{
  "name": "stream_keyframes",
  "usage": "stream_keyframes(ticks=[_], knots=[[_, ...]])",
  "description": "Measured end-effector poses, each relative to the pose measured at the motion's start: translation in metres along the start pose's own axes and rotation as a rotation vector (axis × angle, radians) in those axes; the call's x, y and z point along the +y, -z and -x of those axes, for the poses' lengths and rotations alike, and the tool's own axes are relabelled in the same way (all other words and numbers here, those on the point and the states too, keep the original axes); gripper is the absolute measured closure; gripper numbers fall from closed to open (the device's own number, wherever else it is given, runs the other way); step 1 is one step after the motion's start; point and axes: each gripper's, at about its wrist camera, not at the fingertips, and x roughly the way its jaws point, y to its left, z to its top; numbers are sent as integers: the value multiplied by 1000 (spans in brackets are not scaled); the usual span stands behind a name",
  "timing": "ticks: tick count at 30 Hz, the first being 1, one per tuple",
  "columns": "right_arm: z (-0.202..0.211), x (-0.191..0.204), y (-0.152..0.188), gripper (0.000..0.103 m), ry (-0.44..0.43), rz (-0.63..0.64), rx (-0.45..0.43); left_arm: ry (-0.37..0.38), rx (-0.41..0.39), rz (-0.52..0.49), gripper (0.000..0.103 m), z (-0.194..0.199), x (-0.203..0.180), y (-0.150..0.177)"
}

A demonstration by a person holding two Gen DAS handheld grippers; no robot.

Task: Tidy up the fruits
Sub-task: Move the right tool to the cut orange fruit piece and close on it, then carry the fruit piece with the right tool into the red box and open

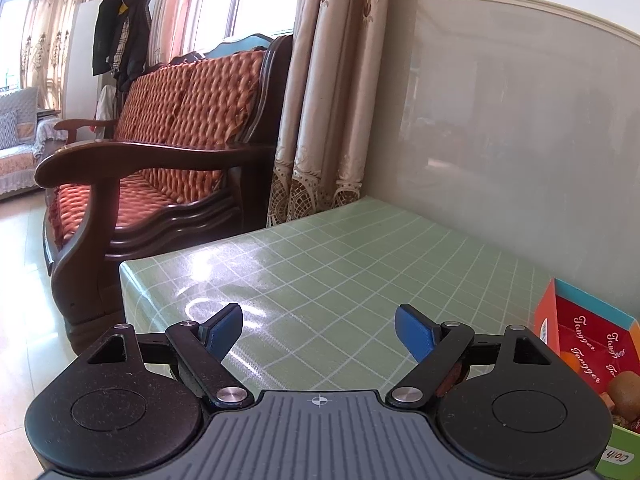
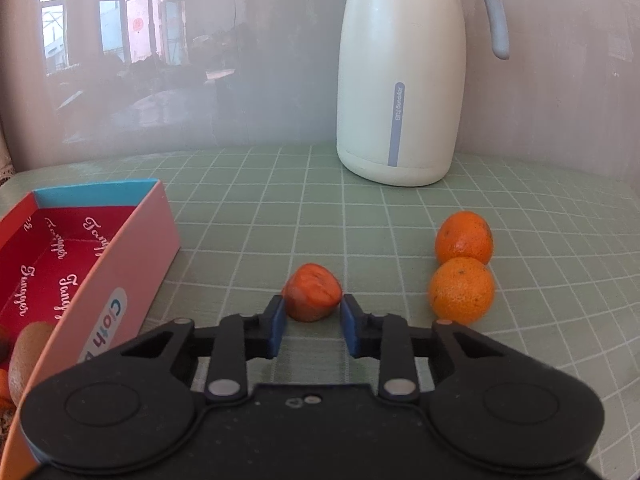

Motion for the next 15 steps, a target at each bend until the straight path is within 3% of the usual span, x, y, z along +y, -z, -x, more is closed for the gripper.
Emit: stream_keyframes(ticks=[7,13,15], knots=[[18,11,0,94,-65,21,-48,-5,0,0,19,0,0,0],[23,21,-1,94,-99,50,-55,-6,-1,-2,19,2,-1,0],[19,19,-1,92,-74,50,-39,-6,-2,-5,19,2,-1,0]])
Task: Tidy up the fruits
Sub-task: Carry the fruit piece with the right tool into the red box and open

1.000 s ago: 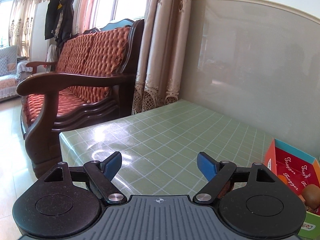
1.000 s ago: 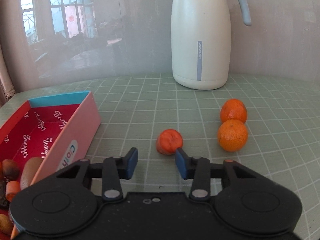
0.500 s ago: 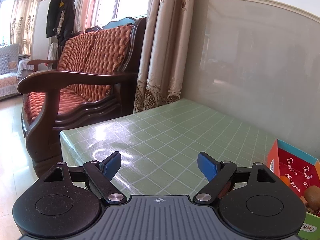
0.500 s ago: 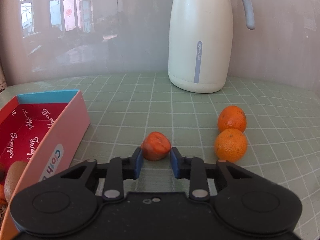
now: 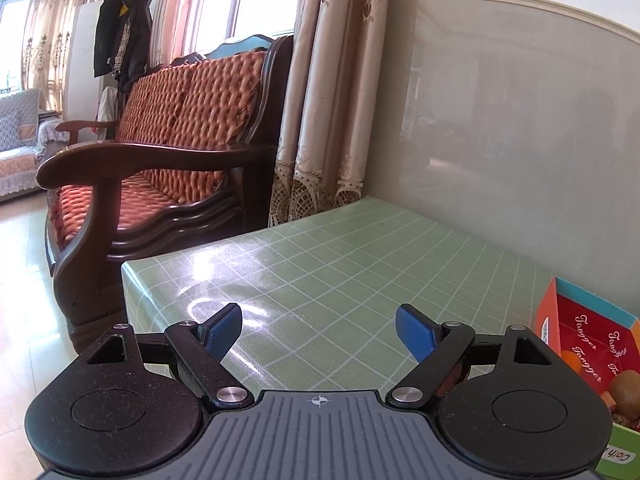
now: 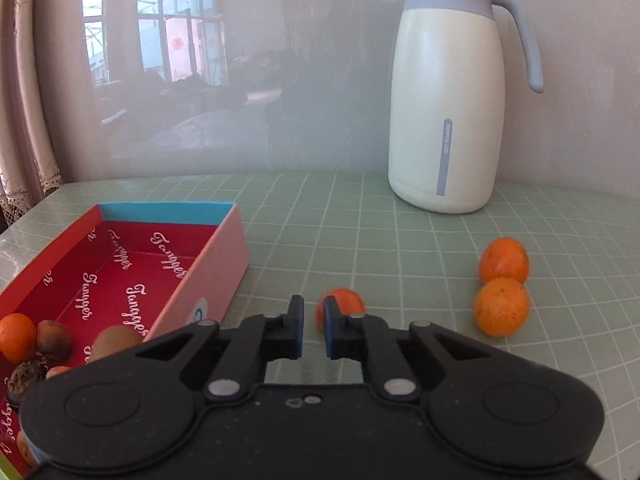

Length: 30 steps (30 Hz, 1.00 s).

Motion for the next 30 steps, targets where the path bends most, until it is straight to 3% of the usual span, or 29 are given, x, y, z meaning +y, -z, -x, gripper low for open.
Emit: stream_keyframes(ticks=[2,3,5,6,7,9,10,11,13,16,21,26,30], knots=[[1,-8,-1,66,20,-49,-16,1,0,1,19,0,0,-1],[2,-14,-1,60,21,-80,-24,2,2,1,19,-1,0,-1],[3,-20,-3,13,34,-104,-45,6,4,0,19,-1,-1,-1],[1,-20,-4,7,34,-100,-40,7,5,-1,19,-2,-1,-1],[-3,-21,-4,11,13,-102,-25,9,5,-2,19,-3,-1,-1],[-12,-20,-3,32,-25,-117,2,12,10,-2,19,-4,-2,-1],[-17,-18,-2,50,-18,-110,21,13,12,-2,19,-4,-2,-1],[-22,-16,-1,60,-12,-100,40,13,13,-1,19,-4,-1,-1],[-27,-13,-1,62,-1,-77,46,8,9,-2,19,-4,0,-1],[-28,-4,1,73,6,-20,46,4,15,3,19,-6,2,-2],[-16,1,1,74,-33,-16,7,9,23,16,19,-5,1,-1],[19,15,-10,74,-183,-14,-110,8,18,12,19,-5,1,-1],[31,46,-10,74,-326,58,-119,7,20,13,19,-5,2,0]])
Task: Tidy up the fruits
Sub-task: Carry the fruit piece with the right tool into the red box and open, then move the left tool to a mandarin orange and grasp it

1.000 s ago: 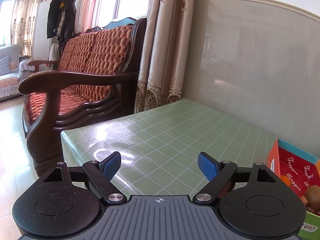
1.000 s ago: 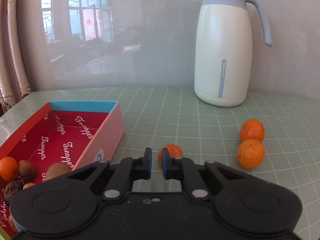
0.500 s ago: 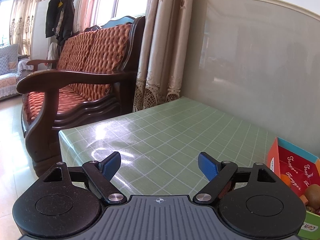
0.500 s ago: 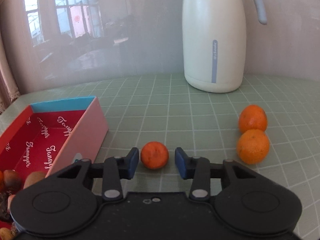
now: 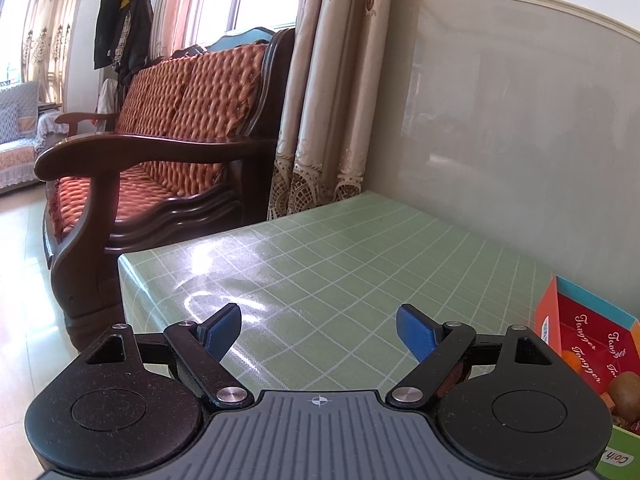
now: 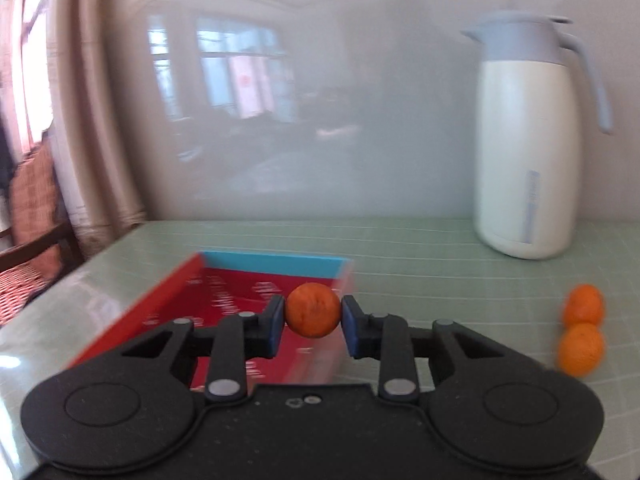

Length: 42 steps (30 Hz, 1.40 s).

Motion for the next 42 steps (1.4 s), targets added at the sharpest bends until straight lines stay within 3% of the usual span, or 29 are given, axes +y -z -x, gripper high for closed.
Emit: stream_keyframes(ticks=[6,15,16,17,19,22,27,32,38,42], knots=[[-14,34,12,73,-65,103,85,3,-11,-23,18,3,-5,1],[12,28,10,62,-25,117,16,42,-12,-45,18,8,-26,3],[18,24,9,52,-5,115,-3,53,-13,-53,18,10,-32,3],[25,19,8,35,21,117,-26,66,-15,-63,18,12,-38,4],[40,10,7,20,87,134,-80,96,-25,-90,18,17,-54,7],[63,-9,6,19,184,153,-132,149,-47,-140,18,28,-81,12],[95,-61,11,0,332,76,-177,272,-58,-233,18,49,-136,27],[114,-126,25,0,479,-72,-164,394,-60,-336,18,69,-194,39],[144,-179,39,0,717,-158,-176,534,-6,-395,18,84,-272,56],[161,-196,51,0,779,-156,-189,603,3,-461,18,94,-324,73]])
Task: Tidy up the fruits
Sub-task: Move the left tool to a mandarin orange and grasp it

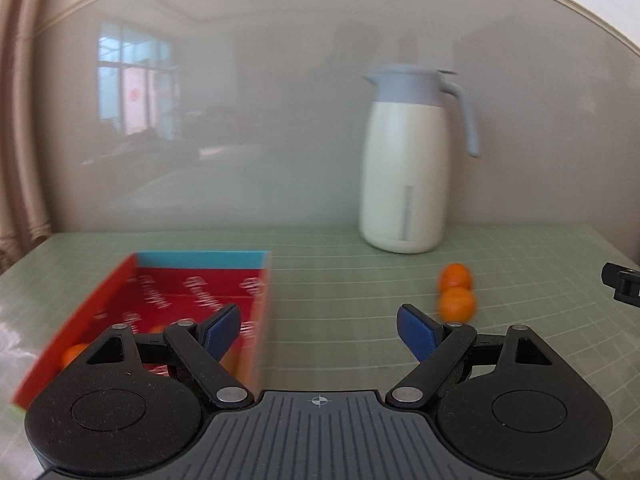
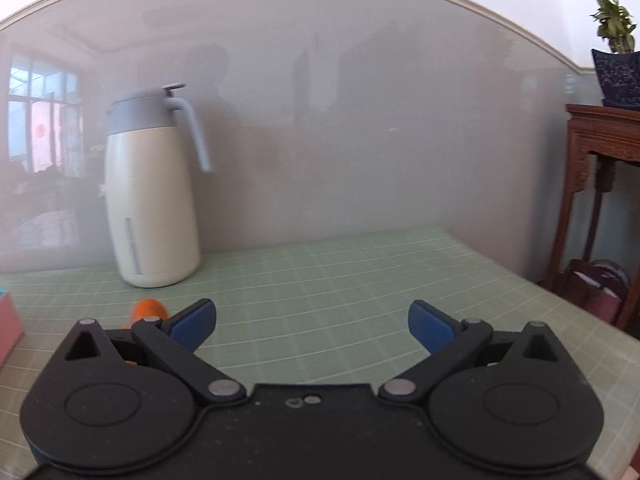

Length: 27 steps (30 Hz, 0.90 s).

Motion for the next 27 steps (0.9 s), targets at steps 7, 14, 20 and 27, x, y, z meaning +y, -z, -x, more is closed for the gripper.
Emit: stream_keyframes(ticks=[7,14,20,27], knots=[[-6,-16,6,0,12,-19,15,62,54,-83,18,-37,-61,3],[-5,-19,1,0,-4,-45,4,71,73,-116,18,-63,-84,-1],[-6,-16,1,0,26,-37,0,114,93,-121,18,-78,-94,-1],[-9,-21,5,0,129,-16,11,130,111,-124,18,-96,-106,-3]])
